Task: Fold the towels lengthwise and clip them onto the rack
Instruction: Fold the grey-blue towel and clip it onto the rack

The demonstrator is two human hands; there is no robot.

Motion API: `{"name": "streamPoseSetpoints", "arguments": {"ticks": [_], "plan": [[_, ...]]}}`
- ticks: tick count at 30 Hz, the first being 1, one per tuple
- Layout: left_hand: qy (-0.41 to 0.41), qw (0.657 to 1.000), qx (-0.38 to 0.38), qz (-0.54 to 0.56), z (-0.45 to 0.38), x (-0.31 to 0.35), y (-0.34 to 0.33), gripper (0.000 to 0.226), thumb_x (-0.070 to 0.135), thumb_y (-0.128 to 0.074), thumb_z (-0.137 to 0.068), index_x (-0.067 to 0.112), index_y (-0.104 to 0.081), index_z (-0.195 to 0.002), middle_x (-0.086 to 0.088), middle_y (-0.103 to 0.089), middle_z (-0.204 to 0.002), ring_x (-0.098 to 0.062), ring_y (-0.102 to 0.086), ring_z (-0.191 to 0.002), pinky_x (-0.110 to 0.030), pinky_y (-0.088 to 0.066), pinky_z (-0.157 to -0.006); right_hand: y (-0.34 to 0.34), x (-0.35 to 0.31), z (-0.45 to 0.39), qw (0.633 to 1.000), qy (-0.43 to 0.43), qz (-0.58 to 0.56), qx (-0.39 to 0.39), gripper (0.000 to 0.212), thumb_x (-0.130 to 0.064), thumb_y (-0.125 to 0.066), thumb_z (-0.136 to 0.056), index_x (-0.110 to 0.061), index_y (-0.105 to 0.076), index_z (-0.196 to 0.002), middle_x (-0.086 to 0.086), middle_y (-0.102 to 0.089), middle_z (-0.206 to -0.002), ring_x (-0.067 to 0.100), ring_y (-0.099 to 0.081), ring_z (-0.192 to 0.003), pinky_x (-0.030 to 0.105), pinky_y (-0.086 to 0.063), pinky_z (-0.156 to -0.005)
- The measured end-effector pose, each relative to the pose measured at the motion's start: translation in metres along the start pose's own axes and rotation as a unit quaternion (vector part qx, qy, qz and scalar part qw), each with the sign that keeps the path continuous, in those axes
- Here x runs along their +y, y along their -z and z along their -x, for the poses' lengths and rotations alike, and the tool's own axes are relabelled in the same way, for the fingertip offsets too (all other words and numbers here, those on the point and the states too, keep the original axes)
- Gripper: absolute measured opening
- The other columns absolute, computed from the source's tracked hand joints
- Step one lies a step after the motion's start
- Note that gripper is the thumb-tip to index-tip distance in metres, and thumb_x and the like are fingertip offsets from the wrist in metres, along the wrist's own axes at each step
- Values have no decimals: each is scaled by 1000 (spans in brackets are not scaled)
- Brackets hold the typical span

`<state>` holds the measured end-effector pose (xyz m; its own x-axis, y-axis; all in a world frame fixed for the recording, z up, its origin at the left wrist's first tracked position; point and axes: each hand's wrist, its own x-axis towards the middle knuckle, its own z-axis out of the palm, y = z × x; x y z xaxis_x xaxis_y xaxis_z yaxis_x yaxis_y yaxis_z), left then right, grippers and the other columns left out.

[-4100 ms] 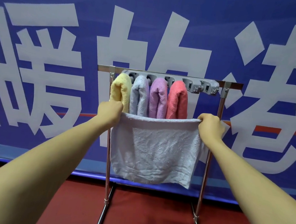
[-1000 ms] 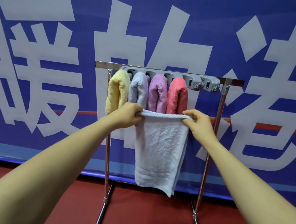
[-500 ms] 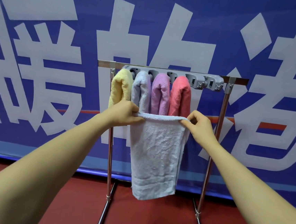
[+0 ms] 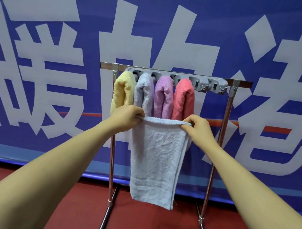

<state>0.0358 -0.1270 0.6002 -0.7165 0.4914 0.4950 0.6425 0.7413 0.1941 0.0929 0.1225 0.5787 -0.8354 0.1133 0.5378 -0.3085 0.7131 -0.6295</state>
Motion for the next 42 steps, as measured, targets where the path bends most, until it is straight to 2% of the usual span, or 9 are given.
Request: {"name": "streamPoseSetpoints", "arguments": {"ticks": [7,12,15,19,23,29,34,39,42], "plan": [[91,990,75,81,-3,10,-1,11,-1,-48,-78,2,-59,-80,-8,-65,-78,-26,-59,-75,-39,-50,-63,5,-8,1,999,9,-48,9,4,-2,-65,-82,-5,-65,-78,0,-62,-73,5,-51,-66,9,-38,-58],[103,973,132,157,-2,28,-6,6,1,-52,-77,5,-48,-75,-2,-49,-65,-10,-41,-56,-14,-34,-47,0,-10,-1,997,-16,11,70,22,2,-52,-81,-17,-61,-77,-2,-62,-78,18,-55,-80,30,-43,-71],[97,972,152,148,-1,34,-7,8,6,-53,-80,6,-47,-77,-3,-50,-68,-16,-44,-61,-22,-32,-50,-5,-16,2,979,-2,173,106,25,1,-48,-81,-19,-62,-84,-1,-62,-85,25,-46,-91,33,-26,-79],[79,977,156,118,1,41,-10,13,13,-56,-80,9,-43,-80,-6,-54,-74,-25,-52,-68,-38,-42,-60,-5,-28,3,978,-52,160,127,22,4,-45,-80,-13,-57,-87,4,-62,-84,28,-53,-80,33,-38,-69],[68,982,151,93,1,44,-15,24,28,-61,-84,9,-49,-92,-6,-57,-87,-23,-53,-78,-37,-48,-66,-8,-35,3,987,-81,81,117,20,6,-42,-79,-12,-51,-82,5,-57,-84,28,-53,-77,38,-41,-57],[61,981,156,99,0,46,-18,19,22,-55,-91,3,-55,-91,-8,-49,-88,-22,-45,-80,-32,-38,-68,-8,-31,4,997,-45,49,50,18,-20,-60,-82,-15,-57,-100,2,-49,-99,18,-51,-86,33,-43,-80],[63,977,166,118,5,48,-22,17,22,-55,-90,6,-53,-85,-3,-45,-83,-17,-42,-75,-30,-36,-64,-8,-25,3,997,-47,56,39,13,-29,-68,-79,-16,-67,-83,2,-59,-85,22,-55,-88,36,-42,-79],[67,974,181,123,10,48,-27,20,25,-60,-87,8,-51,-83,-2,-46,-84,-18,-45,-75,-32,-40,-65,-9,-26,9,988,-13,147,50,18,-33,-66,-82,-18,-60,-73,-12,-49,-74,15,-34,-92,30,-12,-70],[79,974,177,114,11,46,-28,22,28,-60,-87,8,-50,-84,-3,-47,-86,-18,-46,-75,-31,-40,-63,-10,-24,9,997,-13,69,-8,8,-25,-65,-82,-22,-58,-79,-12,-56,-76,18,-52,-91,34,-30,-86]]}}
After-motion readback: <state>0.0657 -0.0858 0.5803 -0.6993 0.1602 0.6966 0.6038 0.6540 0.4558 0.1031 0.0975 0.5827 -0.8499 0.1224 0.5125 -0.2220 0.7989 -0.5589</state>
